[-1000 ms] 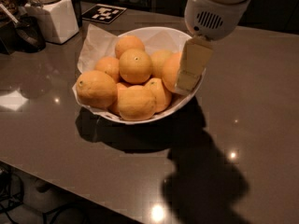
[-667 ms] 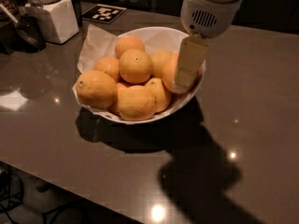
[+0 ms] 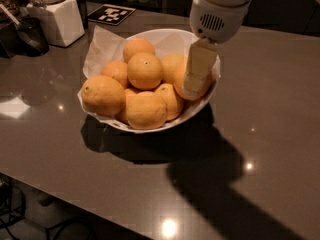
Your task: Pick orange from white bowl
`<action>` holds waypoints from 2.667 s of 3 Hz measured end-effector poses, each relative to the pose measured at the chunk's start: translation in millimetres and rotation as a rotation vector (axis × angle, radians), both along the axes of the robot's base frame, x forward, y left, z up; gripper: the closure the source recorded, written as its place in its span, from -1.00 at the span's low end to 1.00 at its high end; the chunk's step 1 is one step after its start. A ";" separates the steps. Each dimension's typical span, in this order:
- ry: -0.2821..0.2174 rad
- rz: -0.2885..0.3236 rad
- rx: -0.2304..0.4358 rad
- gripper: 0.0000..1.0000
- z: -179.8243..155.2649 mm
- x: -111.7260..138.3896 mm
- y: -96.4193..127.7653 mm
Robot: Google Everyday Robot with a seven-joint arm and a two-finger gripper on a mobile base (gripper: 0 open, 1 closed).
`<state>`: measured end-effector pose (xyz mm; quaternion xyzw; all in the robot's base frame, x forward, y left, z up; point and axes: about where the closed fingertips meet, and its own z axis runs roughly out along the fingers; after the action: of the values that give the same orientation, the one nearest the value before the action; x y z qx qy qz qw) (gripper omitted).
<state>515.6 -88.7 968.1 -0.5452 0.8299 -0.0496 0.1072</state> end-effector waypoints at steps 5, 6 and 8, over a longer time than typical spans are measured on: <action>0.112 0.022 0.021 -0.58 -38.0 12.7 10.3; 0.113 0.022 0.022 -0.22 -38.2 12.8 10.3; 0.113 0.022 0.022 0.70 -38.2 12.8 10.3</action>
Offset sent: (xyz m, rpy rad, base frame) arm -0.0054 -0.0010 -0.0272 -0.0174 0.1449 0.0034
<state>528.4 -78.4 929.9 -0.5551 0.8291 -0.0087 0.0666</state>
